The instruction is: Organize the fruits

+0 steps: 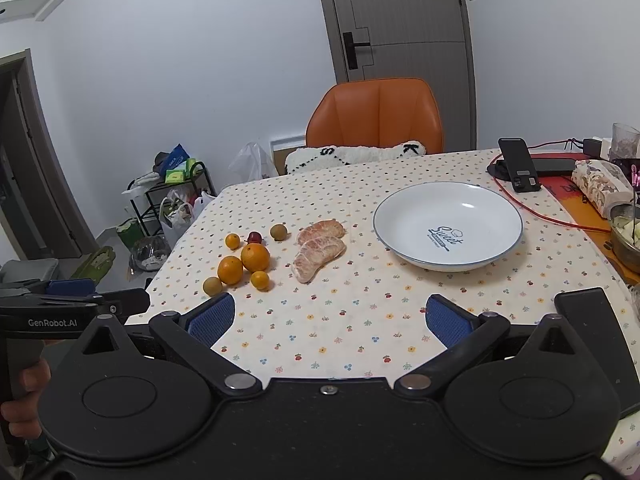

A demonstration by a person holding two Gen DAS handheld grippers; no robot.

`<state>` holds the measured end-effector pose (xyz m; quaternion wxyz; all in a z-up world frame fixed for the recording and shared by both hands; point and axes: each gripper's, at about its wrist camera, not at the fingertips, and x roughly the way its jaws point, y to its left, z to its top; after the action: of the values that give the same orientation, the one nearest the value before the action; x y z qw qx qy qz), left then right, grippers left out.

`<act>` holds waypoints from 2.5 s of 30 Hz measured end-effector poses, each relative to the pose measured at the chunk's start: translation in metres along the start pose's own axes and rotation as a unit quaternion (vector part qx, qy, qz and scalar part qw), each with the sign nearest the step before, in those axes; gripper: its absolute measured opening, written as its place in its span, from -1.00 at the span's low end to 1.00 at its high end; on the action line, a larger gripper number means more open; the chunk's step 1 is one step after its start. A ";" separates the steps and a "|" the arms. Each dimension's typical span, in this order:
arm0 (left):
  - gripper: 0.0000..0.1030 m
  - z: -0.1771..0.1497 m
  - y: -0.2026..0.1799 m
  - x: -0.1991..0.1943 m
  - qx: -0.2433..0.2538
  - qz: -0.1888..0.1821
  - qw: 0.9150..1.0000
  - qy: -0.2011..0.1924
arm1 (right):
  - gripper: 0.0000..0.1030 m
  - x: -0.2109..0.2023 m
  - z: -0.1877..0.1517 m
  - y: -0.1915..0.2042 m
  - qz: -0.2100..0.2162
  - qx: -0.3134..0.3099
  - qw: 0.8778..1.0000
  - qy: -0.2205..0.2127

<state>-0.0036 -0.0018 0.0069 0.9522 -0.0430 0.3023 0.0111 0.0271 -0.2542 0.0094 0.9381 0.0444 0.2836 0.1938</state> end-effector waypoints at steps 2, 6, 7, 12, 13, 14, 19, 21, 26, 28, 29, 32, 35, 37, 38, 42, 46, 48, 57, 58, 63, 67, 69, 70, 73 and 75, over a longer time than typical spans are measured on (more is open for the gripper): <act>1.00 0.000 0.000 0.000 0.000 0.001 1.000 0.000 | 1.00 0.000 0.000 0.000 0.000 0.000 1.000 0.000; 1.00 0.000 0.000 0.000 0.000 0.001 1.000 0.000 | 1.00 0.000 0.001 0.000 -0.001 0.000 1.000 0.000; 1.00 0.000 0.000 0.000 0.001 0.001 1.000 0.000 | 1.00 -0.001 0.001 0.000 -0.002 -0.001 1.000 0.001; 1.00 0.002 0.000 -0.003 -0.001 0.001 1.000 -0.001 | 1.00 -0.002 0.001 0.000 -0.003 -0.002 1.000 0.000; 1.00 0.002 0.000 -0.003 -0.001 0.001 1.000 -0.001 | 1.00 -0.002 0.002 0.000 -0.003 -0.002 1.000 0.000; 1.00 0.002 0.000 -0.003 -0.001 0.001 1.000 -0.001 | 1.00 -0.002 0.002 0.000 -0.003 -0.002 1.000 0.000; 1.00 0.002 0.000 -0.003 -0.001 0.001 1.000 -0.001 | 1.00 -0.002 0.002 0.000 -0.004 -0.002 1.000 0.001; 1.00 0.004 0.000 -0.004 -0.001 0.000 1.000 -0.001 | 1.00 -0.002 0.002 0.000 -0.004 -0.003 1.000 0.001; 1.00 0.003 0.000 -0.004 -0.001 0.001 1.000 -0.002 | 1.00 -0.003 0.002 0.000 -0.002 -0.004 1.000 0.001; 1.00 0.004 0.000 -0.005 -0.001 0.001 1.000 -0.002 | 1.00 -0.003 0.003 0.001 -0.002 -0.006 1.000 0.002; 1.00 0.004 0.000 -0.005 -0.002 0.001 1.000 -0.002 | 1.00 -0.004 0.003 0.001 -0.002 -0.007 1.000 0.002; 1.00 0.004 0.000 -0.006 -0.001 0.001 1.000 -0.002 | 1.00 -0.003 0.003 0.003 -0.002 -0.009 1.000 0.001; 1.00 0.004 0.001 -0.006 -0.002 -0.001 1.000 -0.003 | 1.00 -0.003 0.003 0.003 0.003 -0.006 1.000 0.003; 1.00 0.003 0.002 -0.007 -0.002 -0.001 1.000 -0.005 | 1.00 -0.004 0.003 0.004 0.005 -0.006 1.000 0.003; 1.00 0.002 0.002 -0.008 -0.002 -0.001 1.000 -0.006 | 1.00 -0.004 0.003 0.005 0.004 -0.007 1.000 0.002; 1.00 0.003 0.002 -0.008 -0.002 -0.001 1.000 -0.005 | 1.00 -0.004 0.003 0.006 0.002 -0.010 1.000 0.001; 1.00 0.002 0.002 -0.008 -0.002 -0.001 1.000 -0.005 | 1.00 -0.004 0.003 0.006 0.001 -0.011 1.000 0.001; 1.00 0.002 0.002 -0.008 -0.002 -0.002 1.000 -0.005 | 1.00 -0.004 0.003 0.006 0.004 -0.010 1.000 0.002; 1.00 0.002 0.002 -0.009 0.001 -0.004 1.000 -0.006 | 1.00 -0.002 0.002 0.008 0.007 -0.014 1.000 0.005; 1.00 0.002 0.002 -0.009 0.000 -0.004 1.000 -0.005 | 1.00 -0.001 0.002 0.008 0.007 -0.014 1.000 0.006; 1.00 0.004 0.000 -0.001 0.010 -0.006 1.000 -0.002 | 1.00 0.008 0.002 0.008 0.015 -0.020 1.000 0.012; 1.00 0.006 0.001 0.013 0.008 -0.006 1.000 0.004 | 1.00 0.021 0.004 0.006 0.022 -0.020 0.999 0.020; 1.00 0.007 0.004 0.021 0.004 -0.002 1.000 0.004 | 1.00 0.028 0.005 0.004 0.026 -0.019 0.999 0.023; 1.00 0.008 0.006 0.023 -0.001 0.001 1.000 0.000 | 1.00 0.032 0.005 0.004 0.027 -0.020 0.999 0.024; 1.00 0.010 0.014 0.033 -0.009 0.004 1.000 0.001 | 1.00 0.045 0.006 0.003 0.033 -0.022 0.999 0.029; 1.00 0.011 0.020 0.039 -0.015 0.004 1.000 0.002 | 1.00 0.054 0.007 0.001 0.047 -0.016 0.998 0.036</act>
<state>0.0336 0.0190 -0.0086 0.9507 -0.0565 0.3043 0.0193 0.0717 -0.2317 -0.0126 0.9179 0.0351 0.3114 0.2434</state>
